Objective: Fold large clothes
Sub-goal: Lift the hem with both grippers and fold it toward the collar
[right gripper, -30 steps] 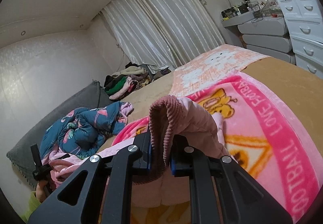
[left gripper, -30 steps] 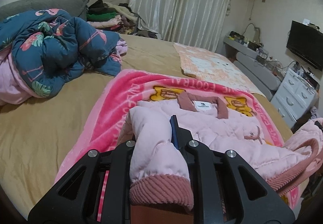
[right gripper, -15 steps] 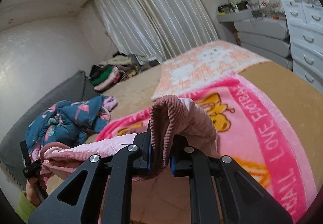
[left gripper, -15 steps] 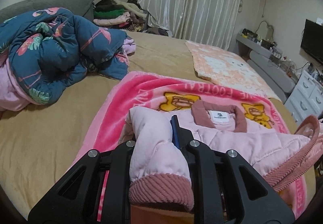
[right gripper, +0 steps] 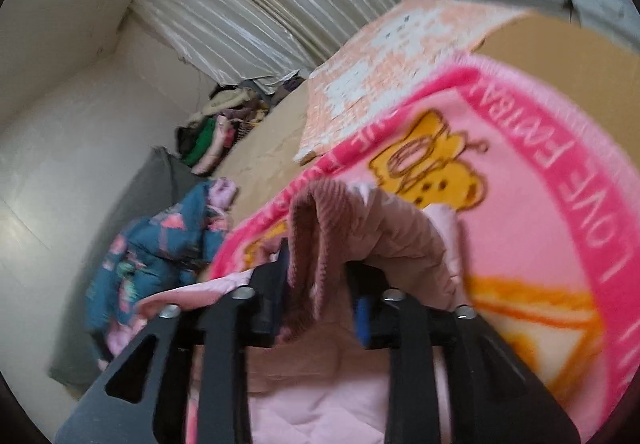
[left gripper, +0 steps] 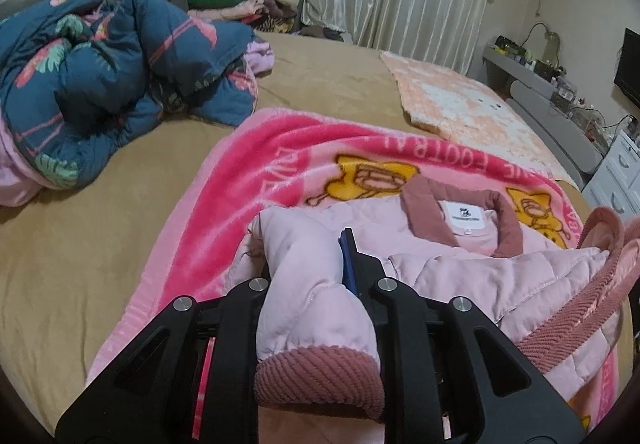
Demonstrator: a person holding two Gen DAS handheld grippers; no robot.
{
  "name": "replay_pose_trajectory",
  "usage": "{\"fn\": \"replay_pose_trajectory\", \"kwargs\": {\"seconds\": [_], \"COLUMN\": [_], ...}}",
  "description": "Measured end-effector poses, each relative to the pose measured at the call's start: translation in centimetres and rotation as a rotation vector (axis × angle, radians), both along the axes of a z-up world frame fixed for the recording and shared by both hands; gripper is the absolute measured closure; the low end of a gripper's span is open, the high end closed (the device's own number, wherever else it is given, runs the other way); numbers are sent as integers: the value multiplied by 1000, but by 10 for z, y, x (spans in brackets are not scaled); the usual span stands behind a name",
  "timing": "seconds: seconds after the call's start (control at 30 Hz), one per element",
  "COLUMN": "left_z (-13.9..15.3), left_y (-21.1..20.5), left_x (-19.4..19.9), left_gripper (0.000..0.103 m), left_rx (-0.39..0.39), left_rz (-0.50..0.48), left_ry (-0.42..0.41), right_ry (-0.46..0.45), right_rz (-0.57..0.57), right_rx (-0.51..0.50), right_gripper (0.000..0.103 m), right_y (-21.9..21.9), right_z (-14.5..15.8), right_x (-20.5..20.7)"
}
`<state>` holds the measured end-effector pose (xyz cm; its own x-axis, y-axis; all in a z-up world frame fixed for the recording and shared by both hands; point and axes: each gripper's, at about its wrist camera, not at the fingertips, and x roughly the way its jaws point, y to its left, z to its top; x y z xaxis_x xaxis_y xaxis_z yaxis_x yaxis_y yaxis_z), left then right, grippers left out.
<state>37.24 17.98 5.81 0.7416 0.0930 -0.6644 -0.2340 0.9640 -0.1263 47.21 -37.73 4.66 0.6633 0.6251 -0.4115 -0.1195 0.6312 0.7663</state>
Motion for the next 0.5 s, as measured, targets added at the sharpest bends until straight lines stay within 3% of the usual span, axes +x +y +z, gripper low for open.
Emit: {"fn": "replay_pose_trajectory", "kwargs": {"seconds": [0.07, 0.17, 0.23, 0.37, 0.47, 0.5], "left_z": [-7, -13, -16, -21, -21, -18], "left_y": [2, 4, 4, 6, 11, 13], "left_x": [6, 12, 15, 23, 25, 25], "left_gripper": [90, 89, 88, 83, 69, 57], "left_rx": [-5, -18, -25, -61, -126, -150], "left_rz": [3, 1, 1, -2, -9, -13], "left_ry": [14, 25, 32, 34, 28, 19], "right_ry": [-11, -67, -98, -105, -91, -84], "right_rz": [-12, -20, -36, -108, -103, -92], "right_rx": [35, 7, -97, -364, -467, -493], "right_gripper": [31, 28, 19, 14, 13, 13], "right_y": [-4, -8, -7, 5, 17, 22], "right_z": [3, 8, 9, -7, -33, -39], "right_x": [-3, -20, -40, -80, -99, -100]}}
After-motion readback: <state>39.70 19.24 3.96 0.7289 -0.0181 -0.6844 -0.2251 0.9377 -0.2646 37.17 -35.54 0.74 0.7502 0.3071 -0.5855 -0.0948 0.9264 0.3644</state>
